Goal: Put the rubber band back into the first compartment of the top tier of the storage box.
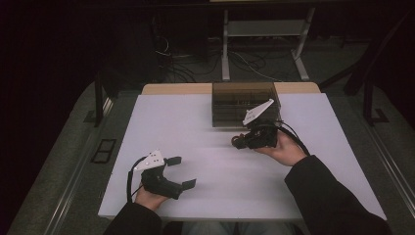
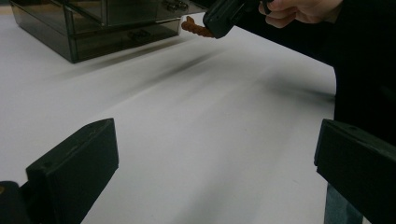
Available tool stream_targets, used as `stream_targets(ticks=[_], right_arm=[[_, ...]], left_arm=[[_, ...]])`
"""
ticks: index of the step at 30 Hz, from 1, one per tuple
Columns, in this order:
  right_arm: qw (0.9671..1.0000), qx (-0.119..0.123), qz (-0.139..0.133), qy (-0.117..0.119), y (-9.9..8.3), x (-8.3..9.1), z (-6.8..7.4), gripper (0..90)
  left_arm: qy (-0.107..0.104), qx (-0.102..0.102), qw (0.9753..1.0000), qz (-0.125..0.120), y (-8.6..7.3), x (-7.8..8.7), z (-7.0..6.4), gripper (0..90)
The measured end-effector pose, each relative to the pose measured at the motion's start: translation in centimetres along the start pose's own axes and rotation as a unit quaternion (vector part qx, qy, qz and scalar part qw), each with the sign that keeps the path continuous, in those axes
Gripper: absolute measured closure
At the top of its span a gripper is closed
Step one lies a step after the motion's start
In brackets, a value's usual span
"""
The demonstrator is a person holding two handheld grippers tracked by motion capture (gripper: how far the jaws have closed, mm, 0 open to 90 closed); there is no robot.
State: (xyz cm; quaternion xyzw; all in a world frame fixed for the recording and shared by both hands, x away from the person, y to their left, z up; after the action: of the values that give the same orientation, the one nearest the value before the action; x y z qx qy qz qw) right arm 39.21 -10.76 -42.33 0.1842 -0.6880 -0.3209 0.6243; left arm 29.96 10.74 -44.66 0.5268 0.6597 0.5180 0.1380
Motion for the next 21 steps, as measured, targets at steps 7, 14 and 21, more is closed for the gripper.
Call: stream_targets(ticks=[7, 14, 21], right_arm=[[1.0000, 0.006, 0.000, -0.001, 0.7, 0.2, -0.2, 84.5], [0.9999, 0.011, 0.001, -0.004, 1.7, 0.5, -0.5, 84.6], [0.9998, 0.017, 0.000, -0.005, 2.8, 0.9, -0.7, 84.5]], left_arm=[[0.000, 0.001, 1.0000, 0.000, 0.0, 0.0, 0.0, 0.0], [0.000, 0.001, 1.0000, 0.000, 0.0, 0.0, 0.1, 0.0], [0.000, 0.000, 1.0000, 0.001, 0.0, 0.1, 0.1, 0.0]])
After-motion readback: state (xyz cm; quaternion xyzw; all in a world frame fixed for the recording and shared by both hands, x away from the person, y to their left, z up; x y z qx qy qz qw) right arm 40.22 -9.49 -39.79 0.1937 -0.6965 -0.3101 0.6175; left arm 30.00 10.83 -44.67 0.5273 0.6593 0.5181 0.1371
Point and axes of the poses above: each handheld gripper's, and its own axes: x roughly backward along the jaws, y roughly out of its top, z roughly to its left, the point moved 8 cm from there along -x, roughly forward along the jaws, and after that the axes turned 12 degrees about x, right-handed, at the moved point
